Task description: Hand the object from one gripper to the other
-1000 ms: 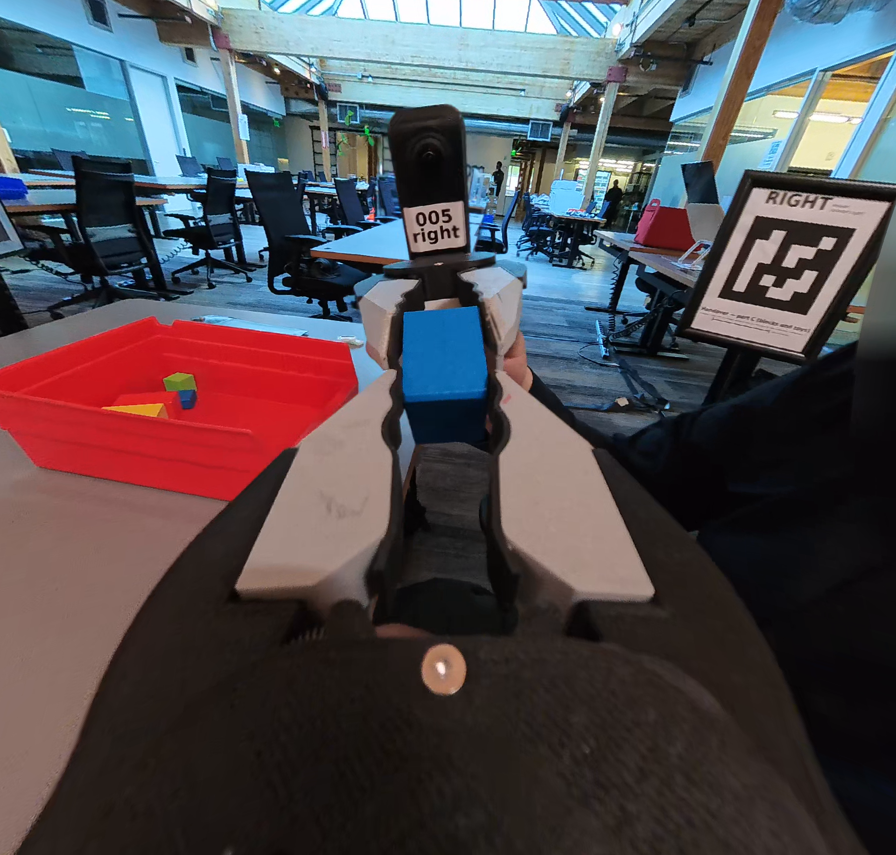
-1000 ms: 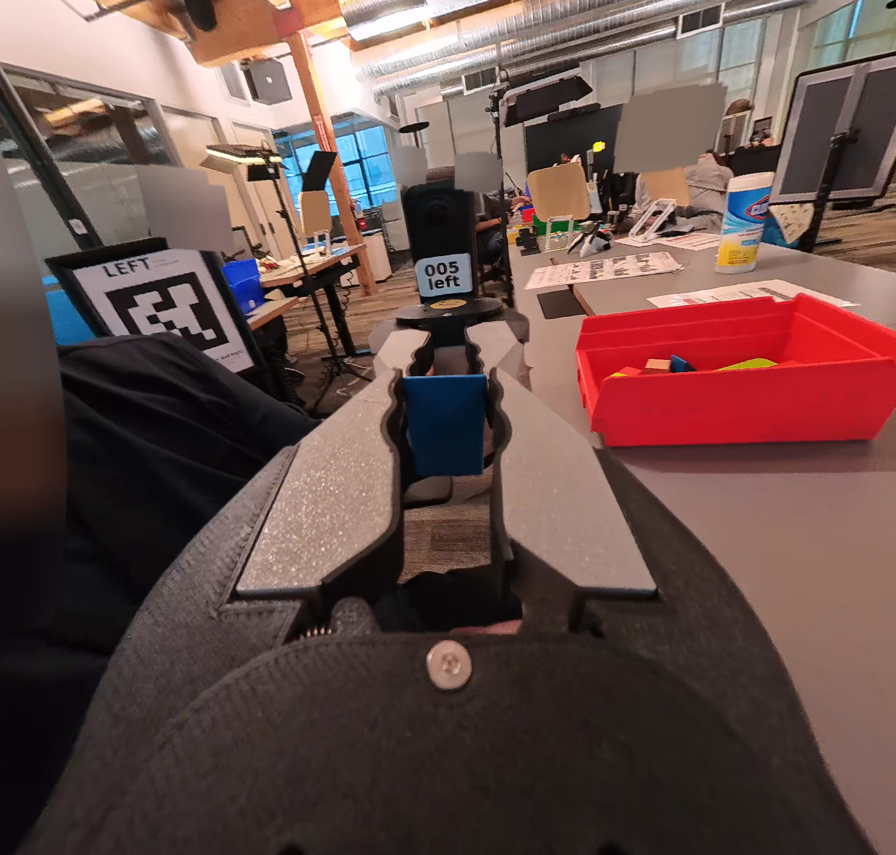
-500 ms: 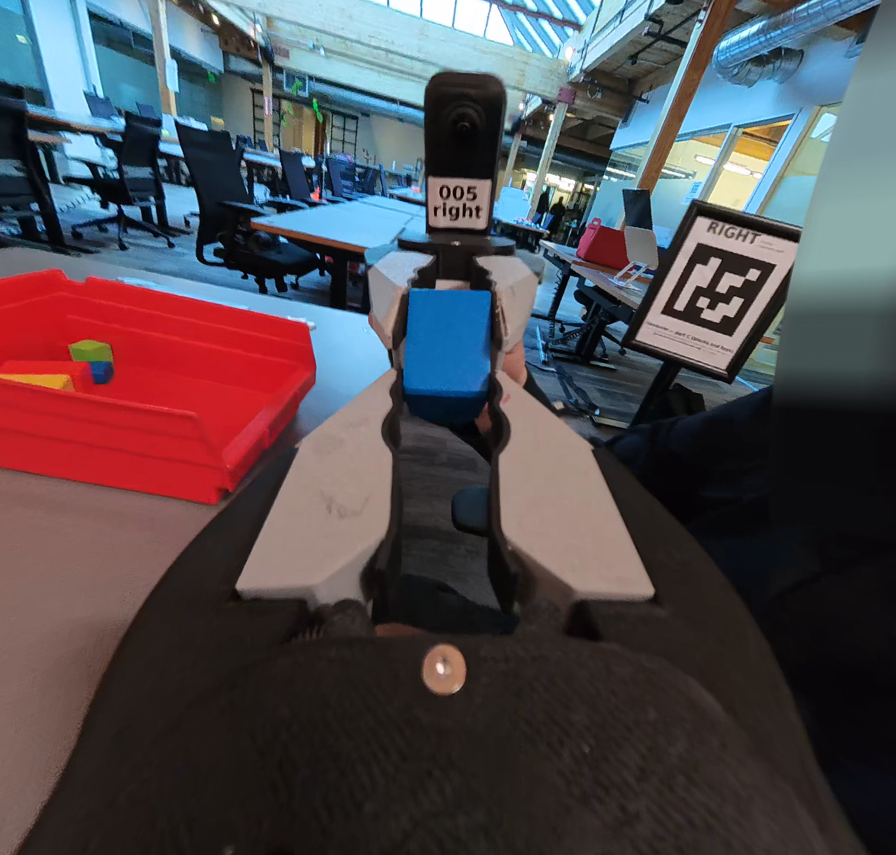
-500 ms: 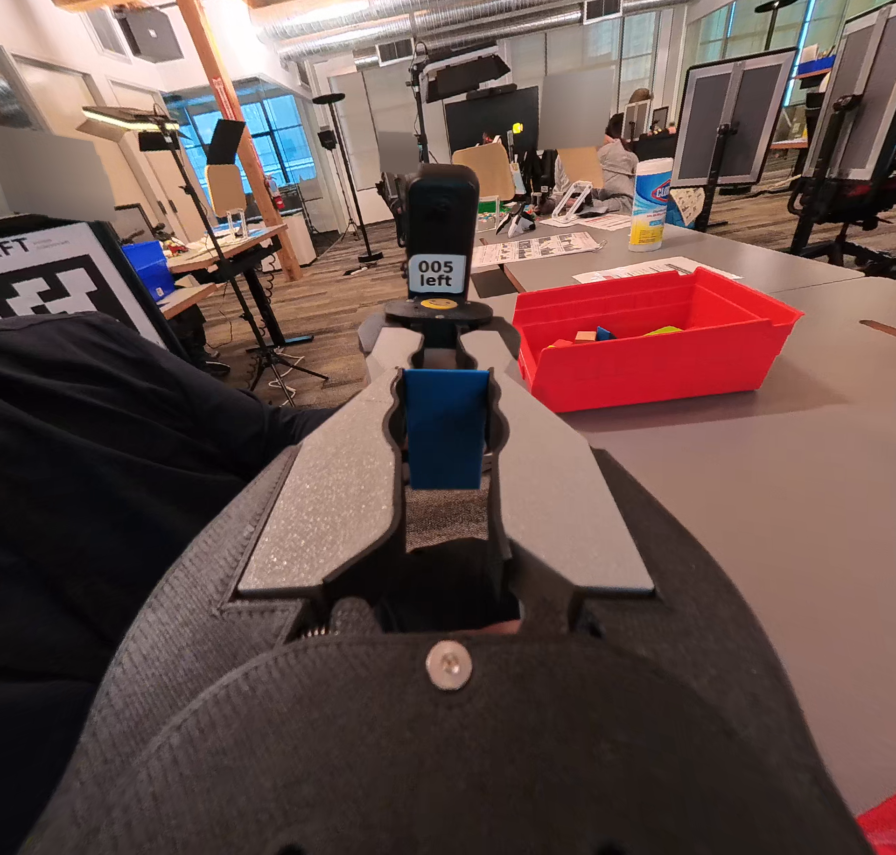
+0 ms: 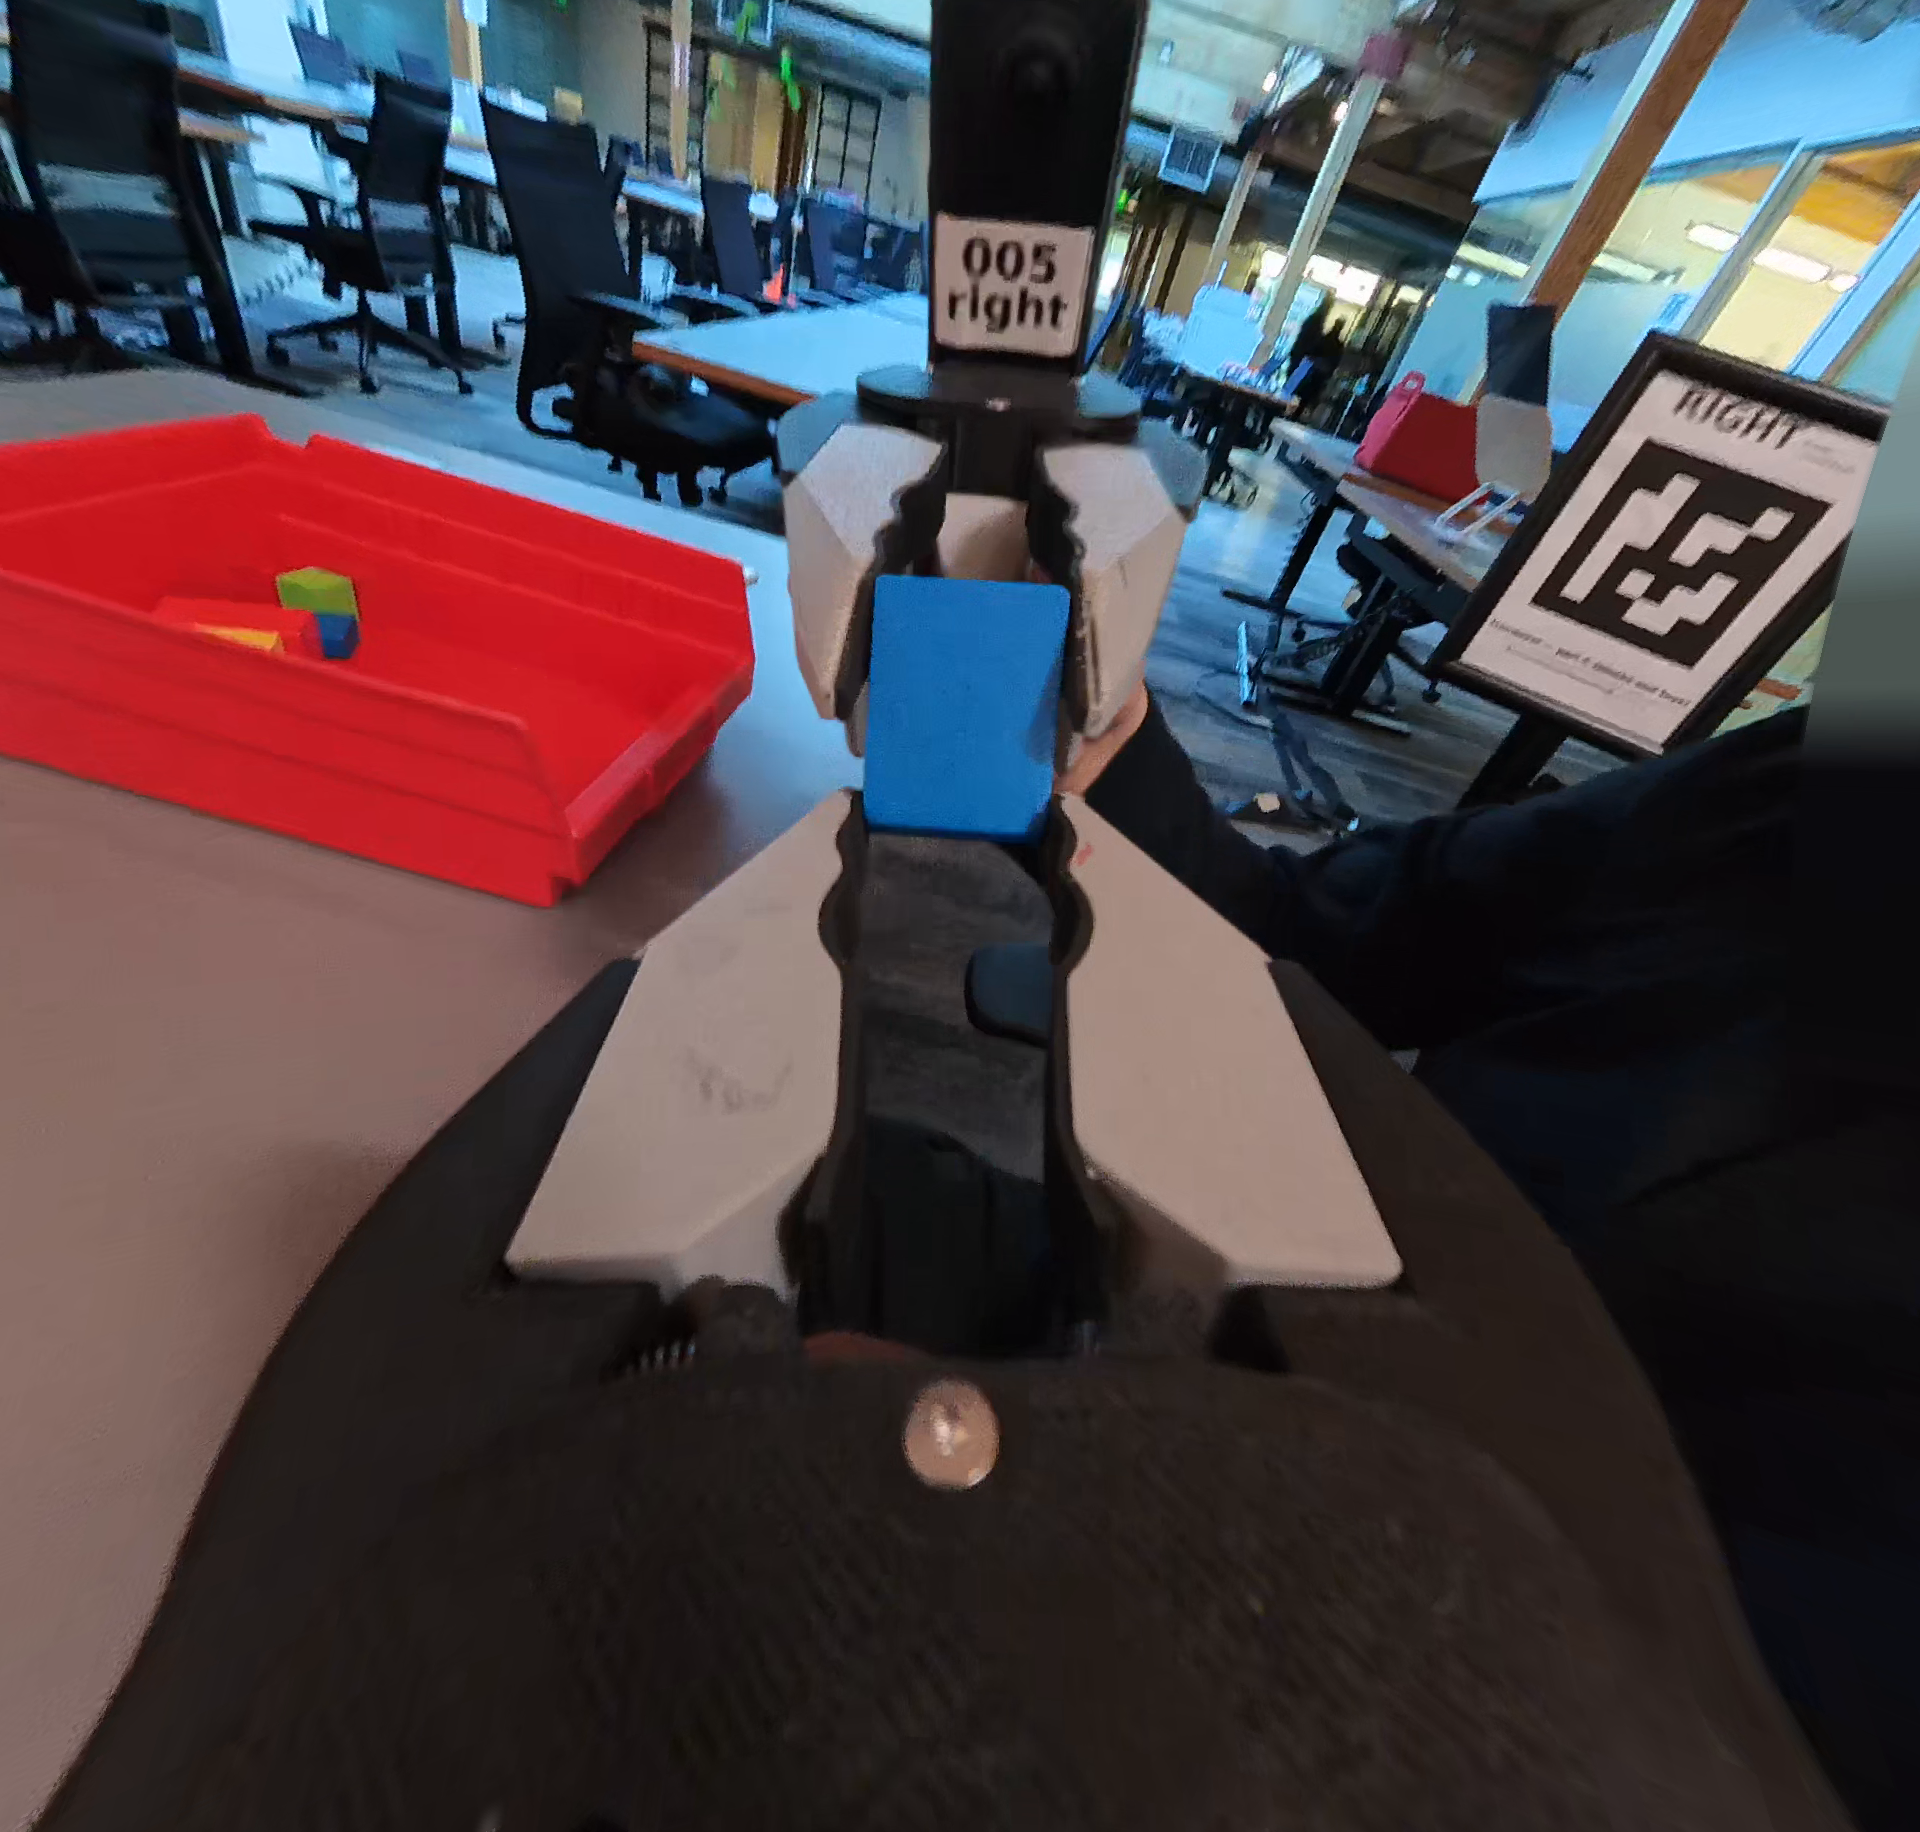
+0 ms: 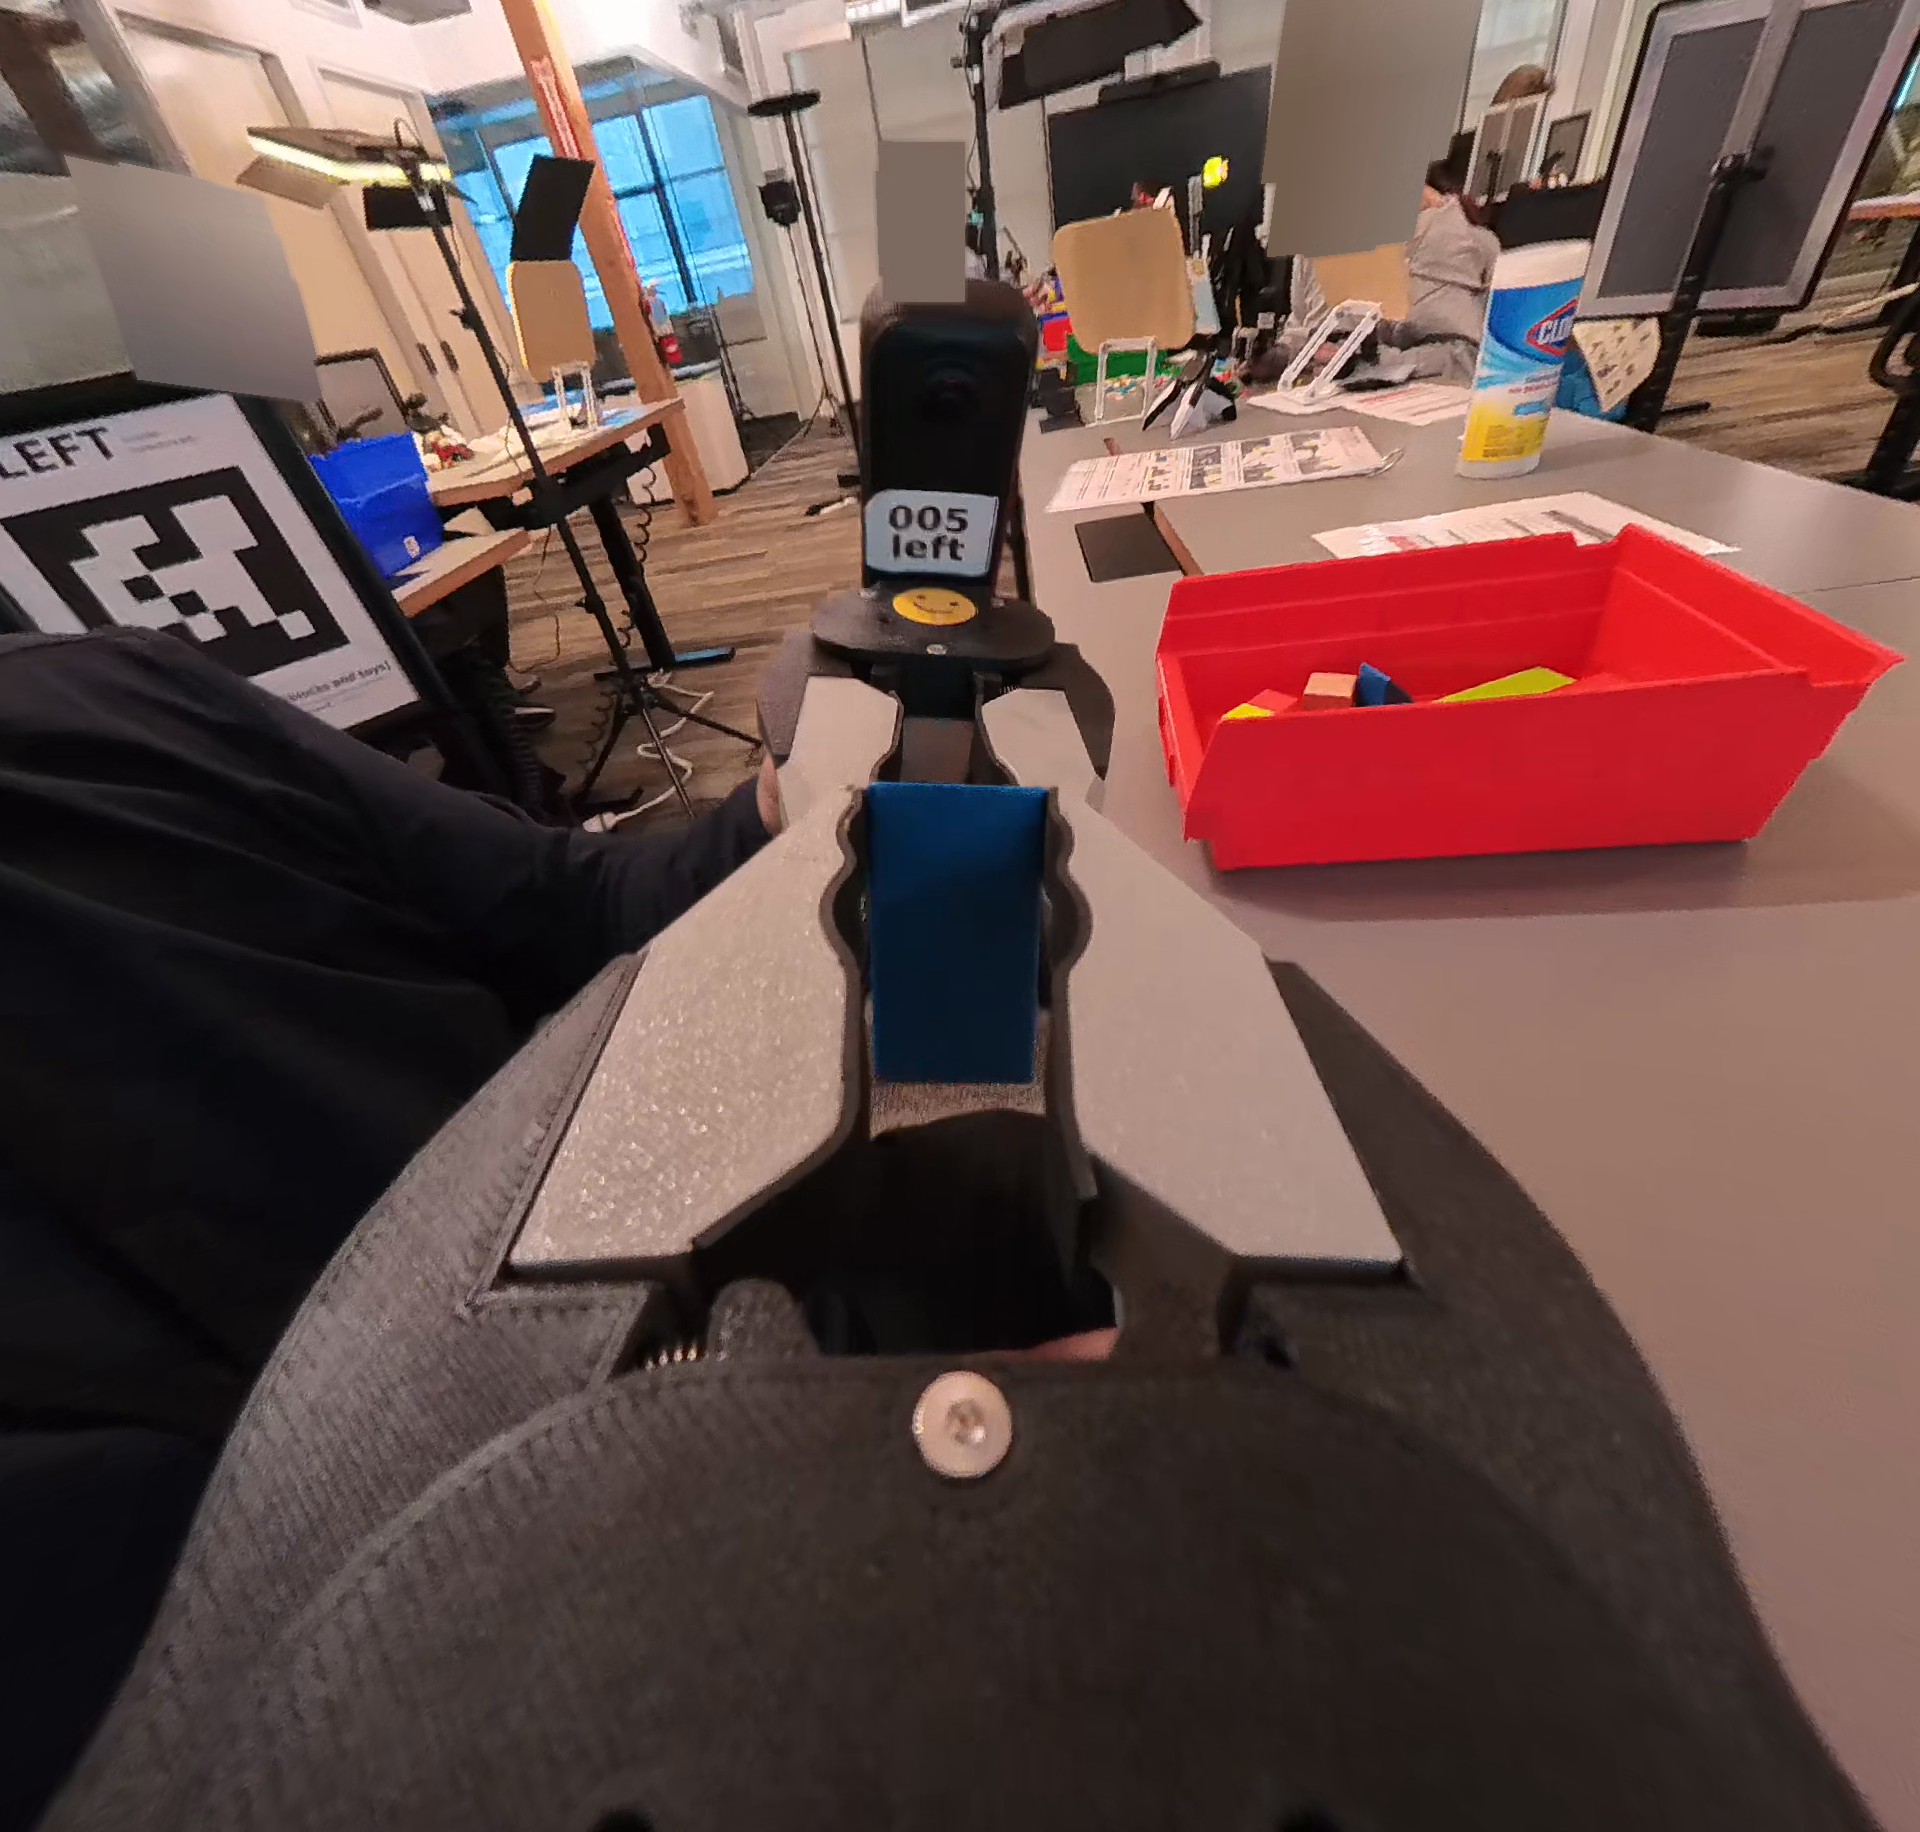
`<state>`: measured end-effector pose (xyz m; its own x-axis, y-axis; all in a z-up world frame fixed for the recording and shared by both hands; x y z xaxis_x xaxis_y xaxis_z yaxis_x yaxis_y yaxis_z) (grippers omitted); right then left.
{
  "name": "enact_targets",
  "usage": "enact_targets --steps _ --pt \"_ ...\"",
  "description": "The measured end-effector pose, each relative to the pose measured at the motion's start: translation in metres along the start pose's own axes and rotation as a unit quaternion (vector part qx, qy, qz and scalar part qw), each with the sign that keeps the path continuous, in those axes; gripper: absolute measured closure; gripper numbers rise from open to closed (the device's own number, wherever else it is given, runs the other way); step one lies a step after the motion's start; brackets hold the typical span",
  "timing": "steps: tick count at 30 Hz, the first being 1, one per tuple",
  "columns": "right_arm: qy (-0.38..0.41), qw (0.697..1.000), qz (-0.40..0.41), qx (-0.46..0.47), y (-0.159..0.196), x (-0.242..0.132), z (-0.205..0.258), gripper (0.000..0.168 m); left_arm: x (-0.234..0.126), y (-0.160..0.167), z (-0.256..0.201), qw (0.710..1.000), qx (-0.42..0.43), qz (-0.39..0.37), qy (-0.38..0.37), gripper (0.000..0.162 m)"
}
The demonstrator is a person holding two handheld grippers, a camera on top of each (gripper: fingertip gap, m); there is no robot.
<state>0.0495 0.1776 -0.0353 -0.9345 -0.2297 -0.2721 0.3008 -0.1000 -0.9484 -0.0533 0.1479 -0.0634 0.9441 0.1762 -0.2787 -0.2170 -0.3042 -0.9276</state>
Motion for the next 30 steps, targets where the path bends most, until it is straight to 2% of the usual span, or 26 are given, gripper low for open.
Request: enact_targets --steps 5,15,30 --pt "0.011 0.999 0.047 -0.001 0.010 0.006 -0.001 0.137 0.016 0.012 0.002 0.997 0.014 0.072 -0.017 0.130" --pt "0.028 0.998 0.054 0.002 0.013 -0.001 0.001 0.138 0.025 0.012 0.003 0.997 0.027 0.073 -0.005 0.131" --pt "-0.015 0.998 0.048 0.025 0.017 0.001 -0.007 0.137 0.018 0.014 0.003 0.994 0.022 0.095 -0.040 0.131"
Point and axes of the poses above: each gripper's, where its closed fingertips meet, x out along the fingers, y out of its underside, z = x × y across the jaws, the point moved 7 cm from there along -x, back along the fingers, and after that the axes turned 12 degrees about z, right-handed, at the moved point
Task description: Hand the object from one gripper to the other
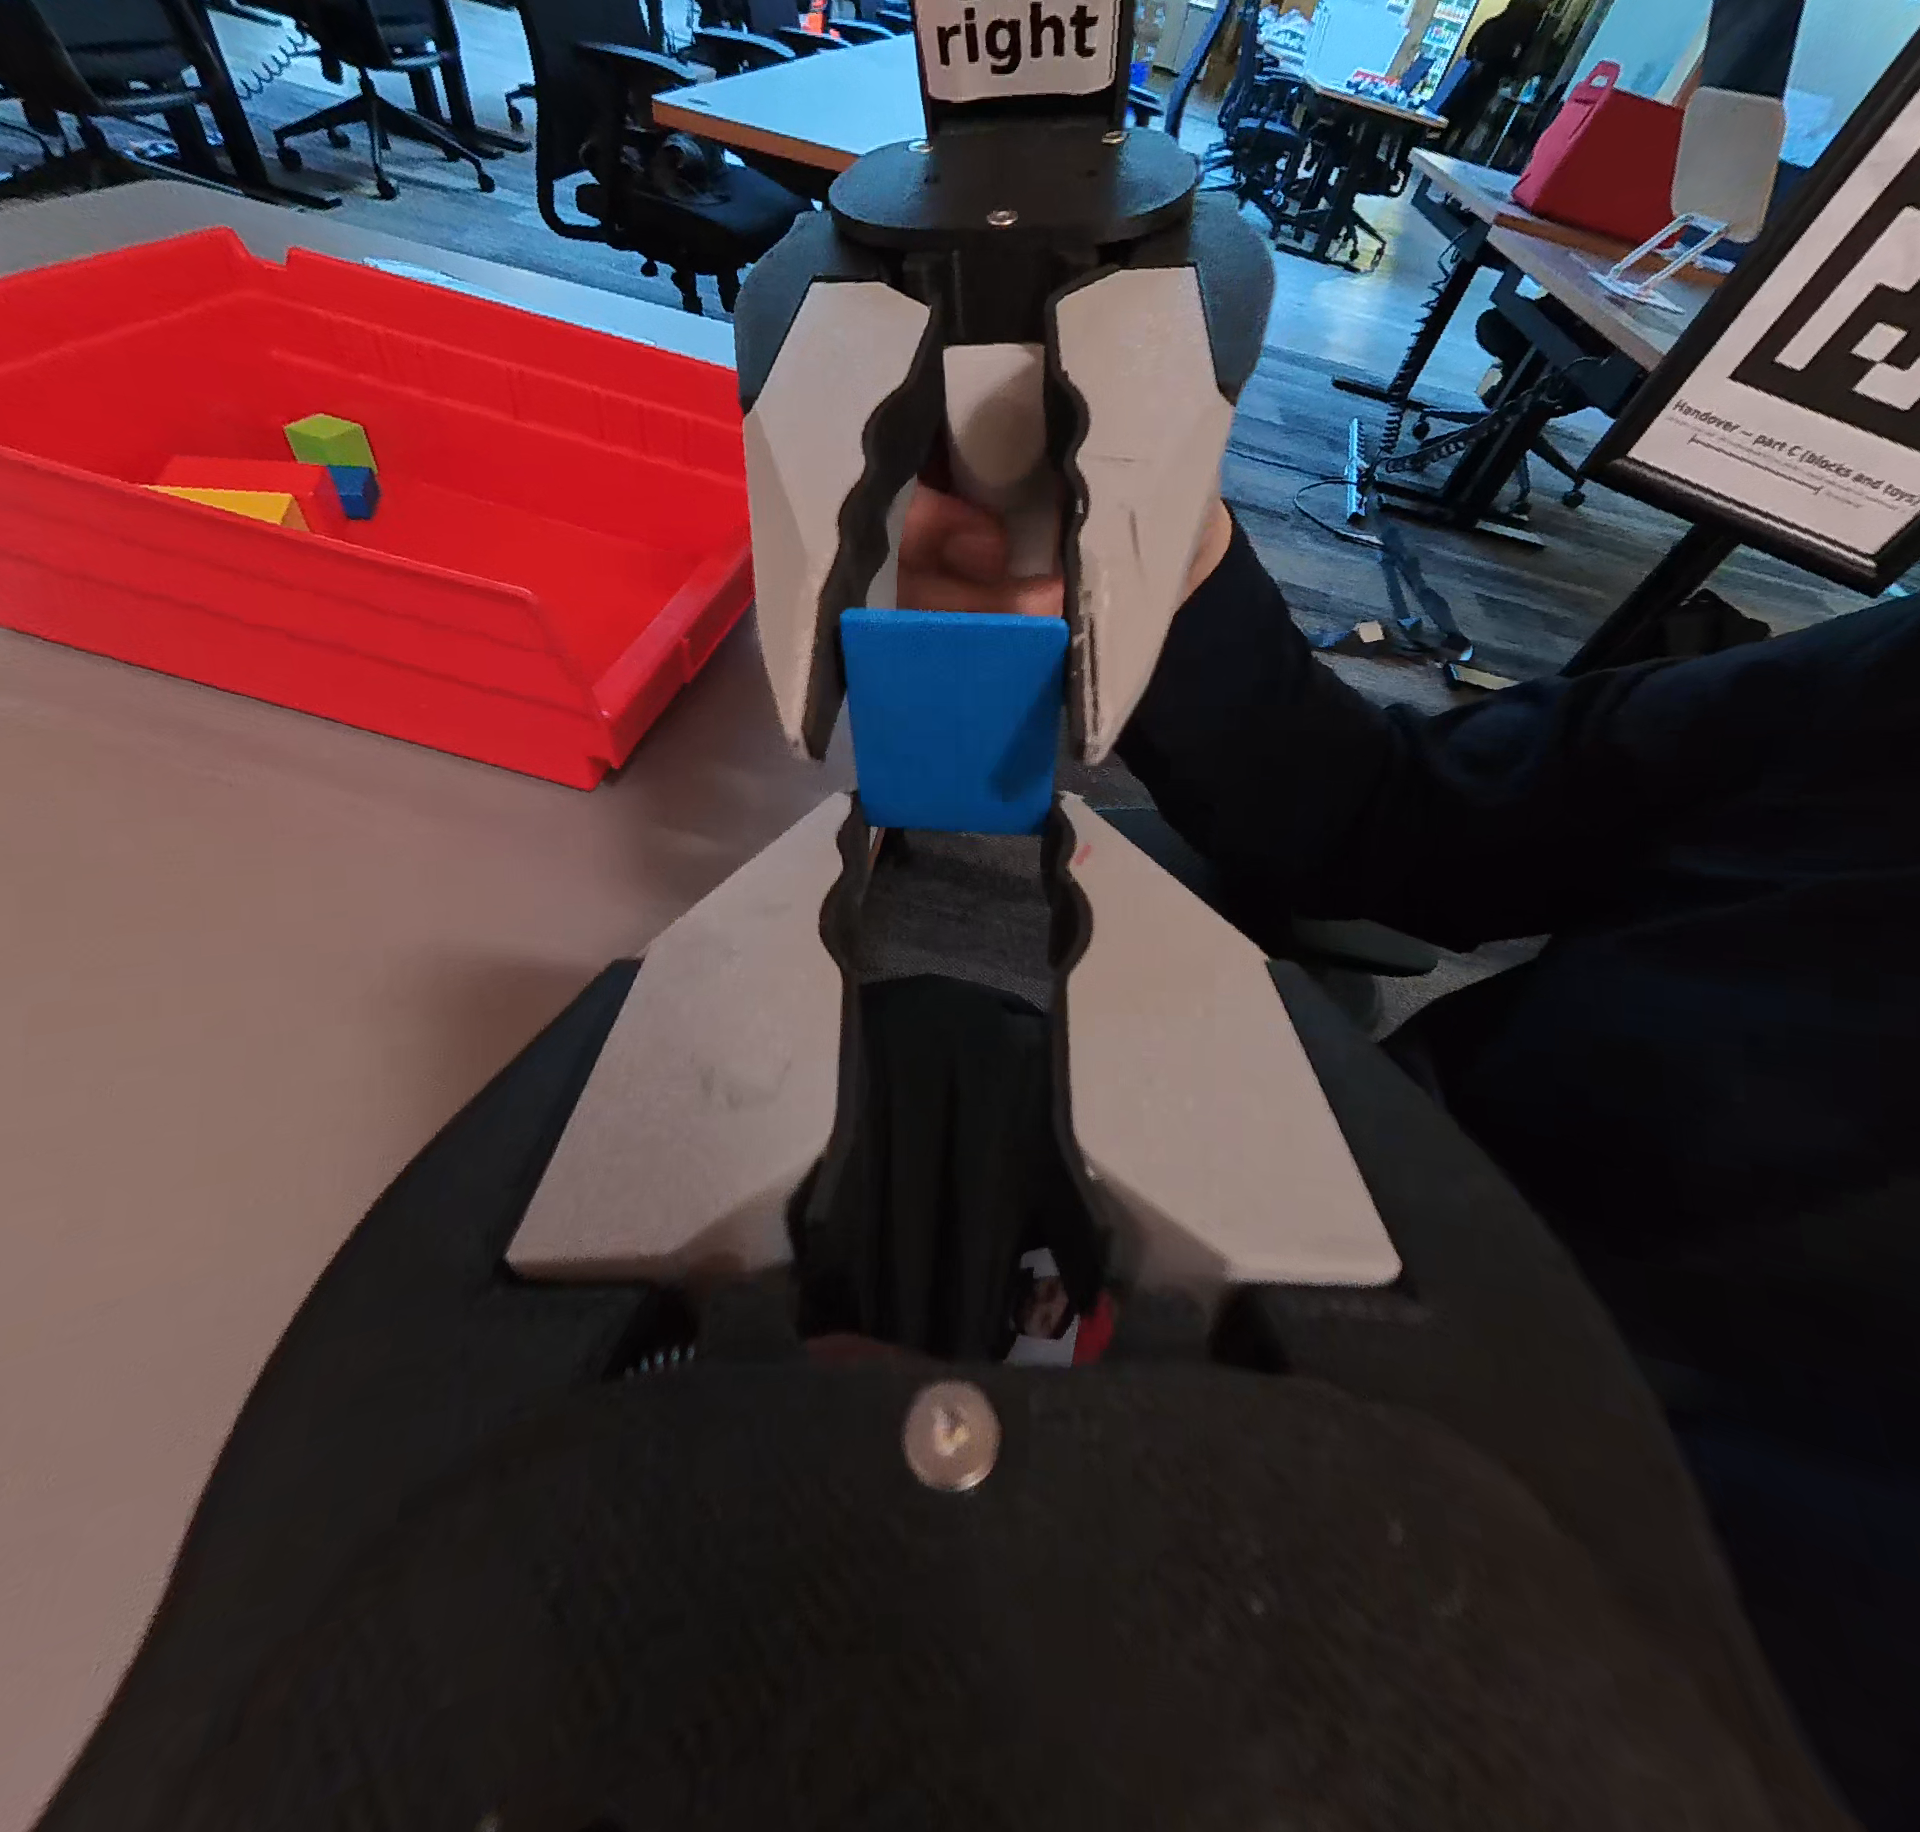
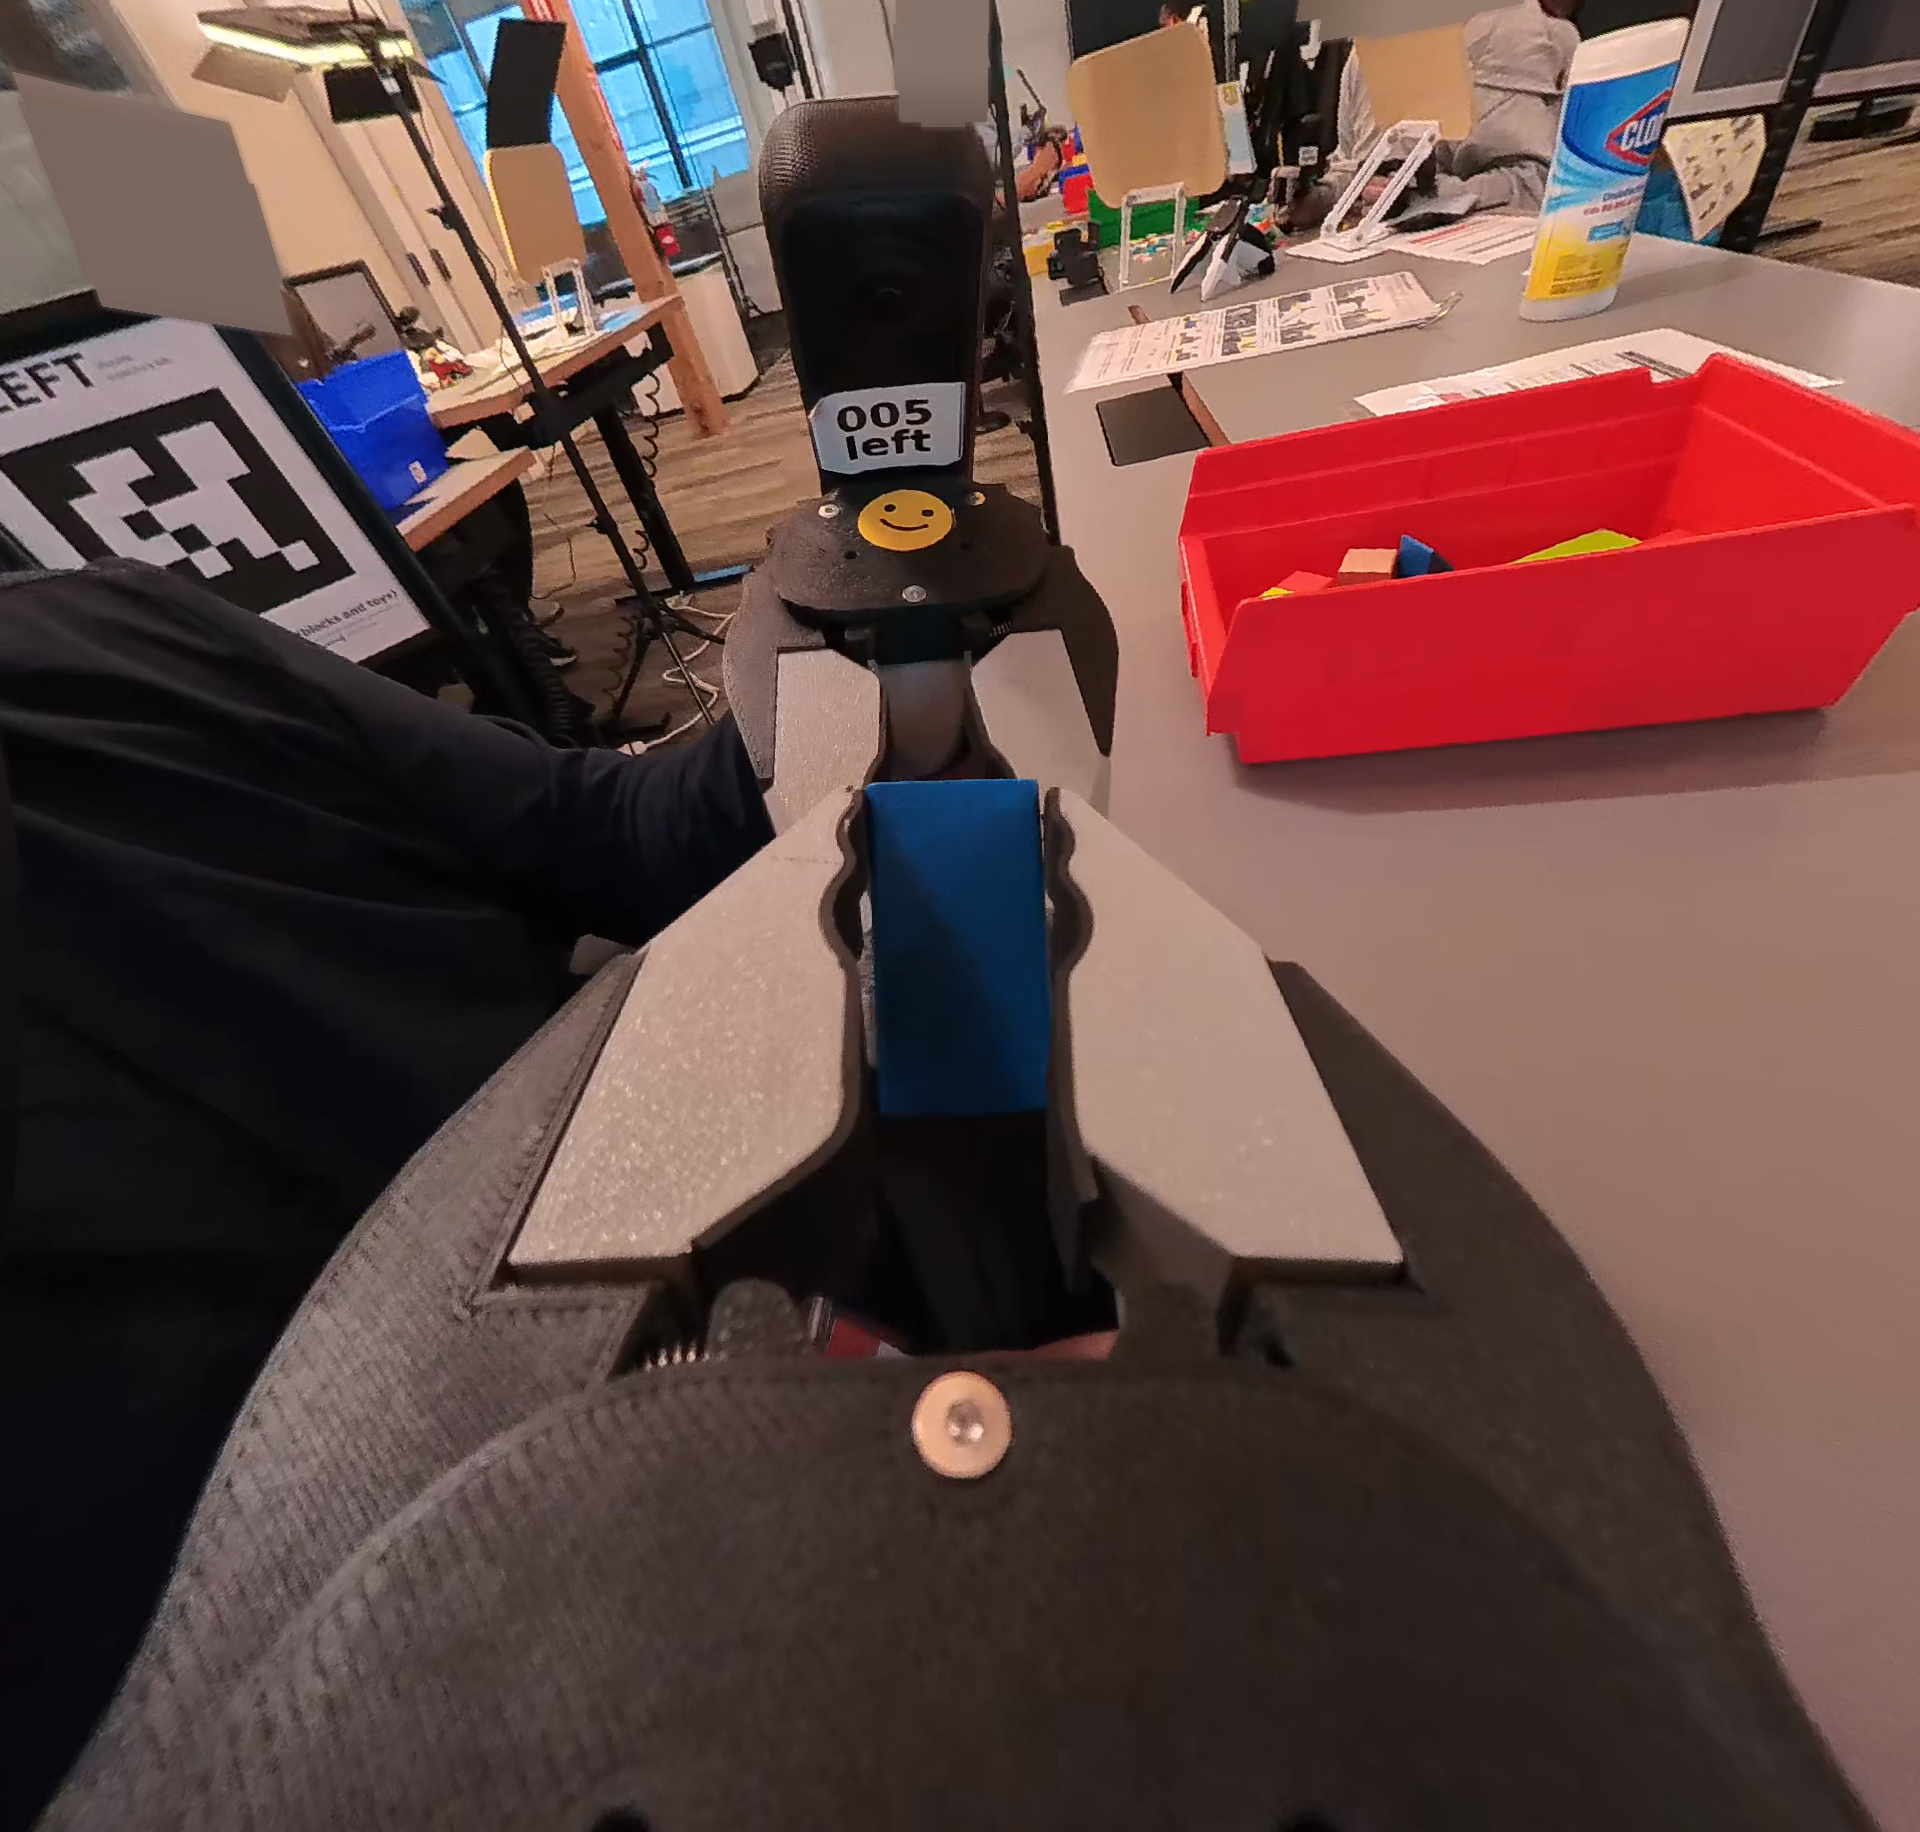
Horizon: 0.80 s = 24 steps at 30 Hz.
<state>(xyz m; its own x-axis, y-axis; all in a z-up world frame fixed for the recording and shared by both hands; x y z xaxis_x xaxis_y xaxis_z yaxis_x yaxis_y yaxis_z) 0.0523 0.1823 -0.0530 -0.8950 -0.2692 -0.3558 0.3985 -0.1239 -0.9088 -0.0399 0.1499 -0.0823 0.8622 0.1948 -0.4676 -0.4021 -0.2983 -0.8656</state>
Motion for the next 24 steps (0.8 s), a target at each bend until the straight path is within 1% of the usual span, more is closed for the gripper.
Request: enact_targets --steps 5,8,10,20,24 --pt "-0.005 1.000 0.003 -0.008 0.0013 0.0008 -0.0013 0.136 -0.0026 0.0004 0.0009 1.000 0.001 0.000 -0.001 0.131" --pt "-0.019 1.000 0.005 -0.005 0.0025 0.0043 -0.0017 0.131 -0.0031 0.0005 0.0019 1.000 0.001 0.001 -0.003 0.131" --pt "-0.020 1.000 0.012 -0.003 0.0039 0.0069 -0.0024 0.130 -0.0038 0.0005 0.0024 1.000 0.000 0.000 -0.005 0.131" --pt "-0.004 1.000 0.027 -0.007 0.0062 0.0052 -0.0042 0.136 -0.0034 0.0006 0.0025 1.000 0.004 0.005 -0.014 0.131" --pt "0.001 1.000 0.021 -0.009 0.0050 0.0041 -0.0049 0.136 -0.0045 -0.0002 0.0043 1.000 -0.003 -0.012 -0.004 0.131"
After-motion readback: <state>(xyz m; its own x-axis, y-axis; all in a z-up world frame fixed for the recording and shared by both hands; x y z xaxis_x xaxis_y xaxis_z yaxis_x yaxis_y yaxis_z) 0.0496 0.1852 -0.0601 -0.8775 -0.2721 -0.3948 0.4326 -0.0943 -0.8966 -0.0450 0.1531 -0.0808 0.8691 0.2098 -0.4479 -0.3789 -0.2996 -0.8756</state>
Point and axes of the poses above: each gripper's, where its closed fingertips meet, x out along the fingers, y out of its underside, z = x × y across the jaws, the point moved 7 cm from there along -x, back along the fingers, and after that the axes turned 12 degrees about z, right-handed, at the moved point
